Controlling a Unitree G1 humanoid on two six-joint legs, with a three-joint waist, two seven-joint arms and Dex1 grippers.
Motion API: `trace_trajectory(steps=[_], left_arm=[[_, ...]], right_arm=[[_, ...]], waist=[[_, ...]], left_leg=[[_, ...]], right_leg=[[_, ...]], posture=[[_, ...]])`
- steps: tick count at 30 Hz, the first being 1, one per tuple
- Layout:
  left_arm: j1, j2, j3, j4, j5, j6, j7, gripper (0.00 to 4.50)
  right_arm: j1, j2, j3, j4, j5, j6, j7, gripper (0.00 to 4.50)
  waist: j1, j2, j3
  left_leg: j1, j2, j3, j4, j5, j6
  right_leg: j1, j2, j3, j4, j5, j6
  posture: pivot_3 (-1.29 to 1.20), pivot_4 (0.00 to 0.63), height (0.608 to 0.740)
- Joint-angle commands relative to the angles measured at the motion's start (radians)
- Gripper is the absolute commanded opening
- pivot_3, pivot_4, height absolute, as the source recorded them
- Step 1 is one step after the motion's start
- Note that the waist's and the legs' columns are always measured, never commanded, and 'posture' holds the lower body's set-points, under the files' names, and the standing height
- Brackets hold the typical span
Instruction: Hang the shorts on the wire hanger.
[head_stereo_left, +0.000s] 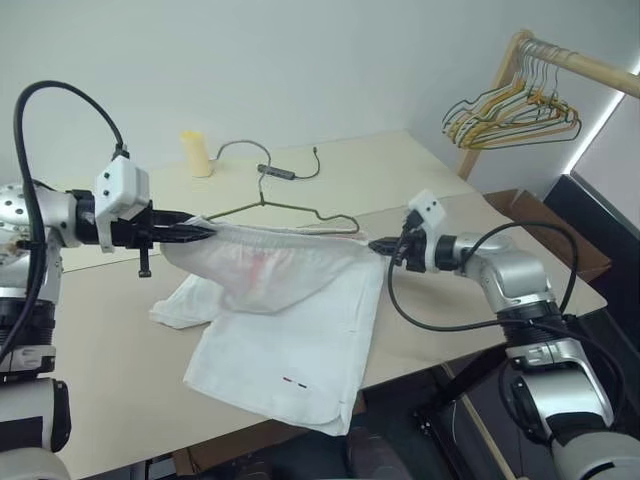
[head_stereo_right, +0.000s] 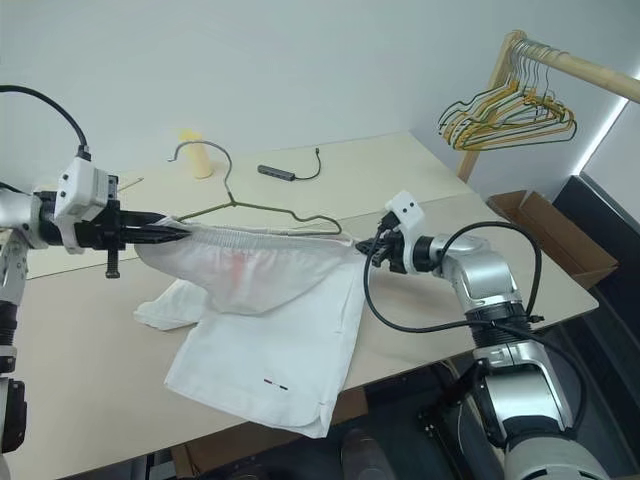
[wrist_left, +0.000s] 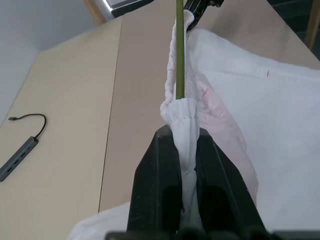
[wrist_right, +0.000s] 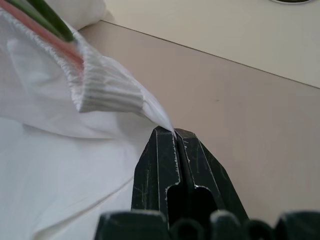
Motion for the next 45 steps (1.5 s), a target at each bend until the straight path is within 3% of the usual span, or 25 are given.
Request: trace_trajectory(steps=[1, 10, 16, 22, 33, 37, 44, 45], left_arm=[[-0.007, 0.048, 0.007, 0.034, 0.055, -0.045, 0.013, 0.0], [-0.033, 0.016, -0.021, 0.062, 0.112, -0.084, 0.095, 0.0], [-0.079, -0.027, -0.027, 0.058, 0.113, -0.103, 0.141, 0.0], [-0.098, -0.048, -0.024, 0.059, 0.095, -0.12, 0.122, 0.0], [-0.059, -0.068, -0.001, 0.03, 0.063, -0.12, 0.133, 0.0], [-0.054, -0.076, 0.012, 0.024, 0.044, -0.12, 0.132, 0.0], [-0.051, -0.078, 0.029, 0.002, -0.005, -0.105, 0.115, 0.0], [-0.047, -0.076, 0.031, -0.003, -0.014, -0.101, 0.106, 0.0]], right_arm=[[-0.032, -0.042, -0.033, 0.036, -0.03, -0.019, -0.012, 0.02], [-0.05, -0.108, 0.054, -0.11, -0.116, -0.157, 0.056, 0.02], [-0.194, -0.156, 0.144, -0.274, -0.183, -0.16, 0.144, 0.02], [-0.284, -0.13, 0.209, -0.252, -0.271, -0.2, 0.149, 0.02], [-0.272, -0.081, 0.196, -0.218, -0.327, -0.422, 0.125, 0.02], [-0.272, -0.093, 0.204, -0.209, -0.339, -0.442, 0.153, 0.95], [-0.279, -0.068, 0.192, -0.119, -0.33, -0.458, 0.164, 3.41], [-0.28, -0.063, 0.186, -0.109, -0.313, -0.453, 0.179, 3.41]], waist=[[0.0, 0.0, 0.0], [0.002, 0.0, 0.0], [0.0, 0.0, 0.0], [-0.001, 0.0, 0.0], [-0.002, 0.0, 0.0], [-0.001, 0.0, 0.0], [-0.002, 0.0, 0.0], [-0.003, 0.0, 0.0]], left_leg=[[0.0, 0.0, 0.0, 0.0, 0.0, 0.0], [-0.001, 0.0, 0.0, 0.0, 0.0, 0.0], [0.0, 0.0, 0.0, 0.001, 0.0, 0.0], [0.0, 0.0, 0.0, 0.001, 0.0, 0.0], [0.0, -0.001, 0.0, 0.001, 0.0, 0.0], [-0.001, -0.001, 0.0, 0.001, 0.0, 0.0], [0.0, -0.002, 0.0, 0.001, 0.0, 0.0], [0.0, -0.002, 0.0, 0.001, 0.0, 0.0]], right_leg=[[0.0, 0.0, 0.0, 0.0, 0.0, 0.0], [-0.001, -0.001, 0.0, 0.0, 0.0, 0.0], [-0.001, -0.001, 0.0, 0.001, 0.0, 0.0], [-0.001, -0.001, -0.001, 0.0, 0.0, 0.0], [-0.001, -0.003, -0.001, 0.002, 0.0, 0.0], [-0.001, -0.003, -0.001, 0.002, 0.0, 0.0], [-0.001, -0.003, -0.001, 0.002, 0.0, 0.0], [-0.001, -0.003, -0.001, 0.002, 0.0, 0.0]], posture=[[-0.16, 0.0, 0.74], [-0.17, 0.0, 0.74], [-0.17, 0.0, 0.74], [-0.18, 0.0, 0.74], [-0.17, 0.0, 0.74], [-0.18, 0.0, 0.74], [-0.18, 0.0, 0.74], [-0.18, 0.0, 0.74]])
